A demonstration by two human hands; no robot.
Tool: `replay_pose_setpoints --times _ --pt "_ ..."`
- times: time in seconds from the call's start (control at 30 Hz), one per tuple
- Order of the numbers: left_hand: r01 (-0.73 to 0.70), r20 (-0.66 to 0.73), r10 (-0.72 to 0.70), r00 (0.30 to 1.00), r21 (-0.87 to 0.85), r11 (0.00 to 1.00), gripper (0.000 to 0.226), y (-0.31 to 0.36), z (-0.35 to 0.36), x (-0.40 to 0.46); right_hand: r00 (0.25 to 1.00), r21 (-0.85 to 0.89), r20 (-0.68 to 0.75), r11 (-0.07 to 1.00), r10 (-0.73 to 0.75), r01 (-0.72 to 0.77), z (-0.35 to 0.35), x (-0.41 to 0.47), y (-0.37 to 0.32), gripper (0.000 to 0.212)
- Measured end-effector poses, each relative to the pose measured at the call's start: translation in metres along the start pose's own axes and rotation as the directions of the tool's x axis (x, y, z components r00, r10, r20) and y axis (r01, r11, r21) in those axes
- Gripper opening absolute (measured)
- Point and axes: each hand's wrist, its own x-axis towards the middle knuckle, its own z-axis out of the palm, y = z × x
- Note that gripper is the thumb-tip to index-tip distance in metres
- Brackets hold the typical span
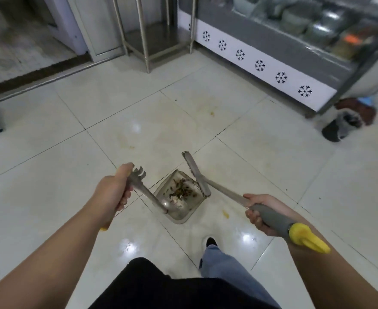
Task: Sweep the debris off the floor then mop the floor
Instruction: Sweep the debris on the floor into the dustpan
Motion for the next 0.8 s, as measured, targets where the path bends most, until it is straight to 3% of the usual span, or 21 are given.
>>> replay_pose_setpoints --times 0.3,0.43,0.6,0.8 --pt "-0.122 0.221 0.09 0.971 0.136 0.983 0.053 0.026 0.076 -0.024 0.98 0.347 -0.179 0.927 -0.082 0.141 -0.092 -0.055 0.06 0.027" --pt "-0.184 0.303 0.124 0.945 0.178 0.967 0.054 0.046 0.141 -0.04 0.95 0.366 -0.3 0.909 -0.091 0.202 -0.142 -0.072 0.086 0.041" --pt "-0.229 0.385 0.12 0.915 0.253 0.94 0.066 0.067 0.254 -0.07 0.91 0.431 -0.412 0.868 -0.052 0.245 -0.238 -0.088 0.11 0.042" --pt "-0.292 0.43 0.149 0.891 0.288 0.912 0.064 0.087 0.395 -0.108 0.909 0.537 -0.415 0.799 -0.028 0.27 -0.354 -0.114 0.126 0.053"
